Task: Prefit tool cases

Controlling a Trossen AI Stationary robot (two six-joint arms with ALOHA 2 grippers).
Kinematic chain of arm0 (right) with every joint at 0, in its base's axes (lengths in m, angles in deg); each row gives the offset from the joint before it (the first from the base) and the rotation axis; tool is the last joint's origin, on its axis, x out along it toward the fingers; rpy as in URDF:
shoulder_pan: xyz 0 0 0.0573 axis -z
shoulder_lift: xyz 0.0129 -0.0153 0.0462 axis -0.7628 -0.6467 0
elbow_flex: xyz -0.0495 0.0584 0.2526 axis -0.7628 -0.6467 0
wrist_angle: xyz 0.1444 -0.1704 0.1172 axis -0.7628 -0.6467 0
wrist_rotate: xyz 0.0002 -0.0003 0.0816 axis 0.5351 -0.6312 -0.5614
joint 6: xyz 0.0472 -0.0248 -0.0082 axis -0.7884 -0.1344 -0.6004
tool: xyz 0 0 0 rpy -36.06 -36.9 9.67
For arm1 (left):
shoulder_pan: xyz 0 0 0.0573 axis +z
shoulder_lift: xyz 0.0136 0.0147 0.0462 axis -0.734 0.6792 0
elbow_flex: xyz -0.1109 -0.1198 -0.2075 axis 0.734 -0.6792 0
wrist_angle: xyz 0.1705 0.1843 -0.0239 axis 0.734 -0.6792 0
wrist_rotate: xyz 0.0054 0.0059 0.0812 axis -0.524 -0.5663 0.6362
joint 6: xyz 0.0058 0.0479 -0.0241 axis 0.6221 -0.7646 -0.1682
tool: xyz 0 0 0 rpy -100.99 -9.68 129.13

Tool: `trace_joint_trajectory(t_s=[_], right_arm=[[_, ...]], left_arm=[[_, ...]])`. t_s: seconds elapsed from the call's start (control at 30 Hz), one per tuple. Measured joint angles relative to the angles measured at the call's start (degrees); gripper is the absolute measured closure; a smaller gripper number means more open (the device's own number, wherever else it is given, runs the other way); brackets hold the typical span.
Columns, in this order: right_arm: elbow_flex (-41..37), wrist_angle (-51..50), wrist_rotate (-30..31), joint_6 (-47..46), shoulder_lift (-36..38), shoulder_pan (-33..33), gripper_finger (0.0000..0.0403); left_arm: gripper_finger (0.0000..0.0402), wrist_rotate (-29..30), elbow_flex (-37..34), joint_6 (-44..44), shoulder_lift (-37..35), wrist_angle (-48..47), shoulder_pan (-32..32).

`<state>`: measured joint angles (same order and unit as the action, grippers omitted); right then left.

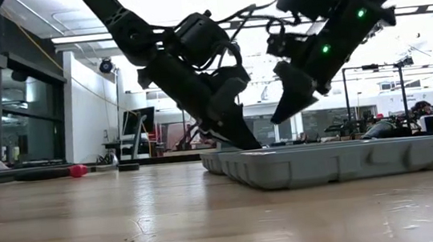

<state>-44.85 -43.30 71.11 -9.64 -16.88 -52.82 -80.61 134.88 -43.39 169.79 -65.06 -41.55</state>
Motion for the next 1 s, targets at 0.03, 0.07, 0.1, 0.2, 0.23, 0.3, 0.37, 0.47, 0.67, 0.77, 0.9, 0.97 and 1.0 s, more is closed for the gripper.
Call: trace_joint_trajectory(t_s=[0.03, 0.07, 0.1, 0.2, 0.23, 0.3, 0.37, 0.47, 0.67, 0.77, 0.9, 0.97, 1.0], right_arm=[[0.0, -1.5, 1.8, 0.0, 1.0, -0.3, 0.0403], [0.0, -2.7, 3.3, 0.1, 1.9, -0.5, 0.0403], [0.0, -3.6, 4.2, 0.3, 2.6, -0.7, 0.0403], [0.0, -4.9, 5.2, 1.7, 3.0, -1.2, 0.0403], [0.0, -4.9, 5.2, 2.0, 2.8, -1.5, 0.0403], [-0.4, -4.2, 5.2, 2.3, 2.7, -1.8, 0.0403], [-2.9, -0.1, 5.2, 2.5, 2.8, -1.9, 0.0403], [-8.6, 8.1, 3.2, 2.0, 3.9, -1.9, 0.0403], [-18.4, 24.8, -3.5, -0.5, 6.4, -2.0, 0.0403], [-20.4, 29.7, -8.3, 0.2, 7.1, -2.1, 0.0403], [-20.3, 31.9, -13.4, 2.7, 6.8, -2.1, 0.0403], [-20.2, 32.2, -13.8, 3.4, 6.8, -2.1, 0.0403], [-20.2, 32.3, -13.7, 3.7, 6.8, -2.1, 0.0403]], left_arm=[[0.0401, -0.4, 0.0, -0.4, -0.1, -0.5, 0.0], [0.0401, -1.3, 0.0, -0.5, -0.2, -0.8, 0.0], [0.0401, -2.0, 0.0, -0.7, -0.3, -1.0, 0.0], [0.0401, -2.8, 0.0, -0.5, -0.3, -1.1, -0.1], [0.0401, -2.9, -0.1, 0.0, -0.4, -1.1, -0.1], [0.0401, -3.8, -0.1, 0.9, -0.4, -1.3, 0.0], [0.0401, -4.3, -0.1, 1.5, -0.4, -1.4, 0.0], [0.0401, -4.4, -0.1, 2.6, -0.4, -1.4, 0.0], [0.0401, -4.4, -0.1, 5.5, -0.4, -2.0, 0.0], [0.0401, -4.5, -0.1, 6.9, -0.5, -3.3, -0.1], [0.0401, -4.1, 0.0, 8.6, -0.5, -3.5, -0.1], [0.0401, -3.2, 0.0, 9.9, -0.5, -3.6, -0.1], [0.0401, -2.4, 0.0, 10.2, -0.5, -3.6, -0.1]])
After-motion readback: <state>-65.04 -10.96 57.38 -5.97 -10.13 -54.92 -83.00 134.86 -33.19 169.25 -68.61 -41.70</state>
